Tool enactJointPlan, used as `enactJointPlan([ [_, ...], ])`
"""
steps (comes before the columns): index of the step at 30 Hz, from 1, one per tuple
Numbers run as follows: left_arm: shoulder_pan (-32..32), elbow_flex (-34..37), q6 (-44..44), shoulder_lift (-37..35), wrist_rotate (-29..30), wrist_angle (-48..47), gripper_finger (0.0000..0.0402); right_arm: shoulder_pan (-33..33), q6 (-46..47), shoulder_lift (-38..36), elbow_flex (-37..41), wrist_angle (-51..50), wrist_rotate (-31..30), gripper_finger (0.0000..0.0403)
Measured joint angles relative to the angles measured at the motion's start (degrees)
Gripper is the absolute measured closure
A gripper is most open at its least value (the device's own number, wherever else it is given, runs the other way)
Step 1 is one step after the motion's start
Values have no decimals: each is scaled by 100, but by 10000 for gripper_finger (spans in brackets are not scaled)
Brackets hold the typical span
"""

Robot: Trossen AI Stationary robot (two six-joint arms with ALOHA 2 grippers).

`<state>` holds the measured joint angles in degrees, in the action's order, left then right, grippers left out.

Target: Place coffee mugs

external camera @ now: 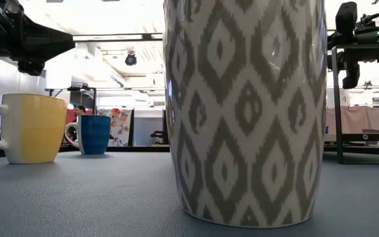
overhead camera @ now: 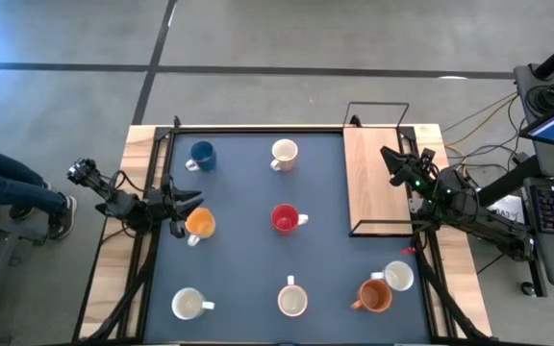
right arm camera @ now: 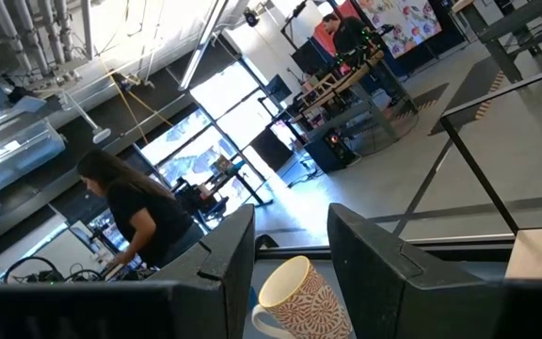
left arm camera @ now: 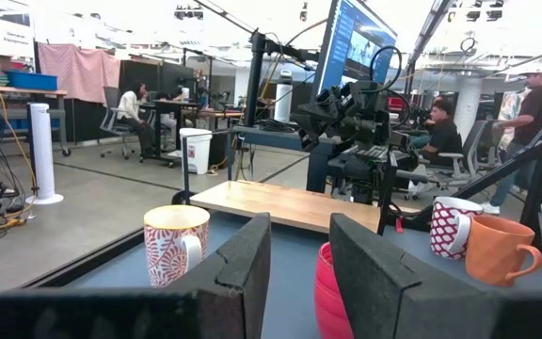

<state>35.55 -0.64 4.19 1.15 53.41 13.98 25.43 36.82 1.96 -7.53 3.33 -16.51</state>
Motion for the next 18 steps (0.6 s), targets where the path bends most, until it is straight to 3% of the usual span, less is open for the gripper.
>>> enactJointPlan([
  [18,-1,2,0,0,2,-2,306,-2,-155,0,-1,297,20,278],
])
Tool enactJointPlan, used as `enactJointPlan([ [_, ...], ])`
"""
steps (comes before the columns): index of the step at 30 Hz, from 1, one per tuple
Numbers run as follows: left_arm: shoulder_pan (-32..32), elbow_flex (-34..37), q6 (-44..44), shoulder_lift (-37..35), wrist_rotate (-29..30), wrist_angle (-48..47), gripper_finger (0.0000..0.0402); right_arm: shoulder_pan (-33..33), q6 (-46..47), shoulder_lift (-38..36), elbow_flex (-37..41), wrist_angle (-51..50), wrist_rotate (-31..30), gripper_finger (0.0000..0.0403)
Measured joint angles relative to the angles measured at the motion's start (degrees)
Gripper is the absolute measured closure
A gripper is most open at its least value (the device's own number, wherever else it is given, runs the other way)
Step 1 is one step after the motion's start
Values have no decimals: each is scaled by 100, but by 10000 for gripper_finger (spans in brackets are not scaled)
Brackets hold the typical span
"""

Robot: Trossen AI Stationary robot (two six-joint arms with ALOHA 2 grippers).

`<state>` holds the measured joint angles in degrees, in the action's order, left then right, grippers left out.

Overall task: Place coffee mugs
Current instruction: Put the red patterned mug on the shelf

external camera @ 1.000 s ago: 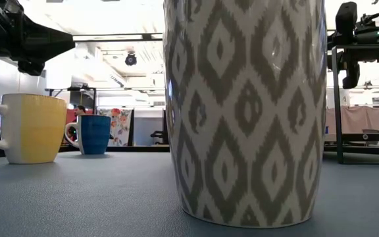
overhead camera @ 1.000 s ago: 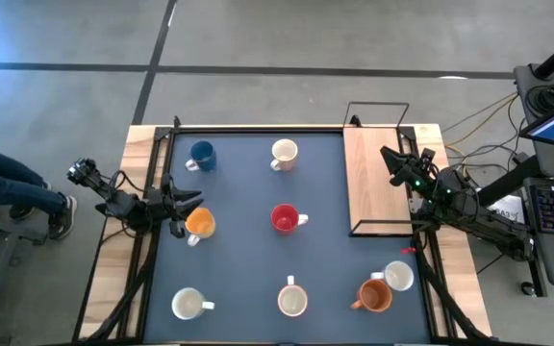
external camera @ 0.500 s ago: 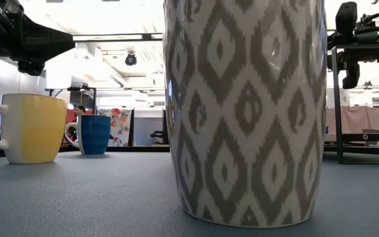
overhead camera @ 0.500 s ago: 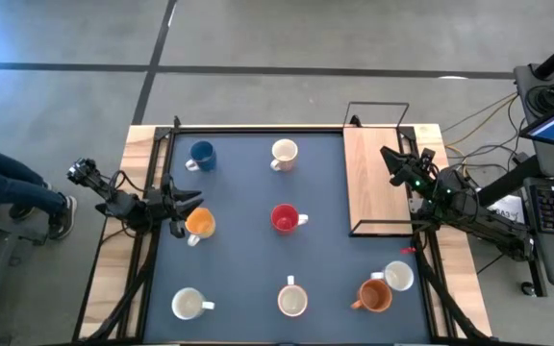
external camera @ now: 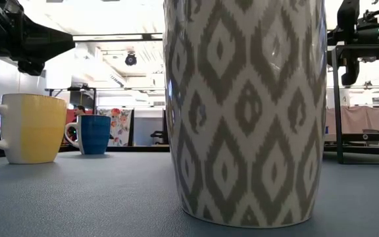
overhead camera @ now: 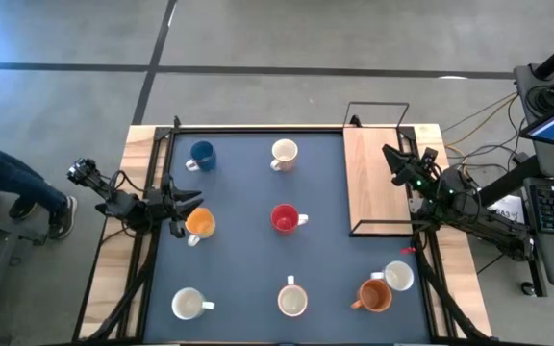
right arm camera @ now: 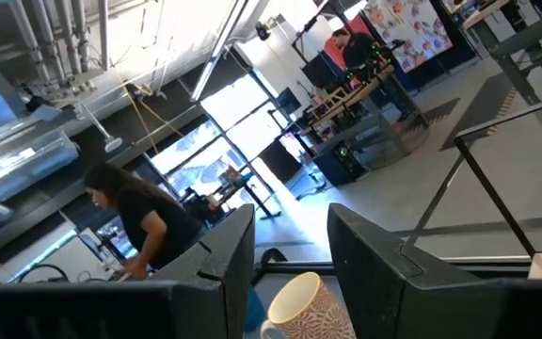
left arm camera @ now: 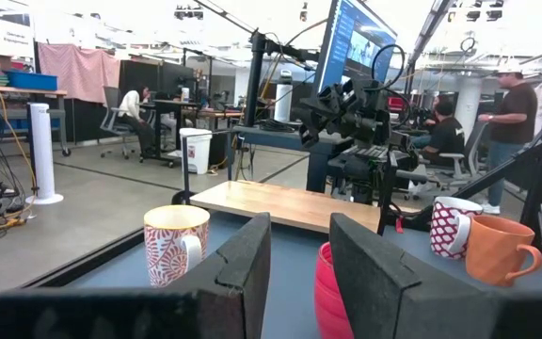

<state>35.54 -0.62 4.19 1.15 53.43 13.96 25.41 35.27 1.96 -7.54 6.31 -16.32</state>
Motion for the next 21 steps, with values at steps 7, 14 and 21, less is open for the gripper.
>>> enactJointPlan([
  [7,-1,-2,0,0,-2,0,306,0,277,0,0,48,-17,277],
  [14,0,-2,0,0,-2,0,306,-2,804,0,-2,127,28,278],
  [21,0,0,0,0,-1,0,306,-2,389,0,1,96,290,278],
])
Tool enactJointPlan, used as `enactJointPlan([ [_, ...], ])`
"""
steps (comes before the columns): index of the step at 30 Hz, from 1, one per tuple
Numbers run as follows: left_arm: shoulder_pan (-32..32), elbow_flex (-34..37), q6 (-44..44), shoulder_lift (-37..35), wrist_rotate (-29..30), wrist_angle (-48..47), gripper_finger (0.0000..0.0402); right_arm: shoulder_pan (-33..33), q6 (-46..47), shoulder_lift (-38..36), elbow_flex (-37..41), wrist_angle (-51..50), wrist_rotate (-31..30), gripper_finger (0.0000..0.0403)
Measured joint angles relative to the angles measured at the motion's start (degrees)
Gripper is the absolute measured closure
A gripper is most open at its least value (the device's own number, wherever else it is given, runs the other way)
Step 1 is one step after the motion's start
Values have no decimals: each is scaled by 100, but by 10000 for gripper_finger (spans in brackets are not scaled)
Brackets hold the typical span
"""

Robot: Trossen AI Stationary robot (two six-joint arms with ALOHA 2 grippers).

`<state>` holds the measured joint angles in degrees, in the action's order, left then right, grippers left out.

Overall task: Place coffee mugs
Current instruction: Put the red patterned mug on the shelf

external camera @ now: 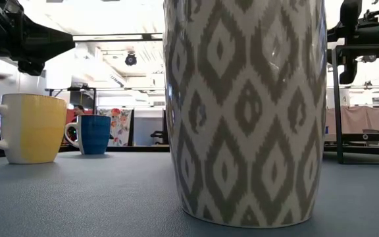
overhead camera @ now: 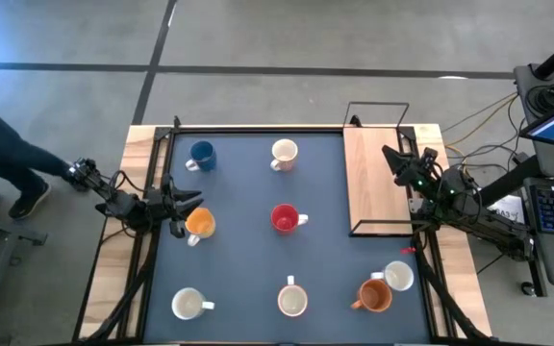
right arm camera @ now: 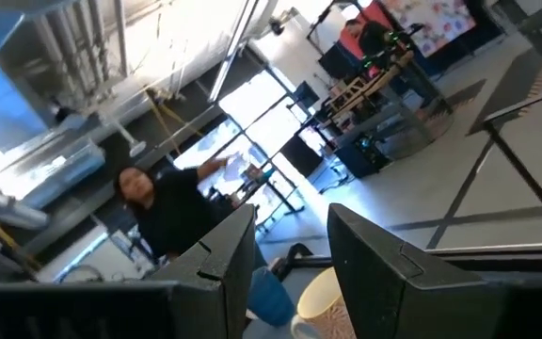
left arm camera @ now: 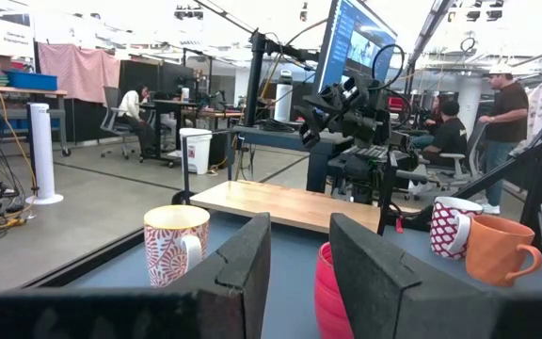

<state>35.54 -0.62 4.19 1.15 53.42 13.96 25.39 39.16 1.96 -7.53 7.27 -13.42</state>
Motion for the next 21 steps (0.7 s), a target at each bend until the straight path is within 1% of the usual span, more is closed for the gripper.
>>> enactJointPlan([
  [7,0,-1,0,0,0,0,306,10,48,0,-1,123,20,278],
  [13,-1,0,0,0,1,0,306,17,-335,19,-114,196,-119,278],
  [18,1,-1,0,0,0,0,306,15,-643,351,-435,177,-117,278],
  [21,0,0,0,0,-1,0,306,15,-686,694,-703,-85,-118,278],
])
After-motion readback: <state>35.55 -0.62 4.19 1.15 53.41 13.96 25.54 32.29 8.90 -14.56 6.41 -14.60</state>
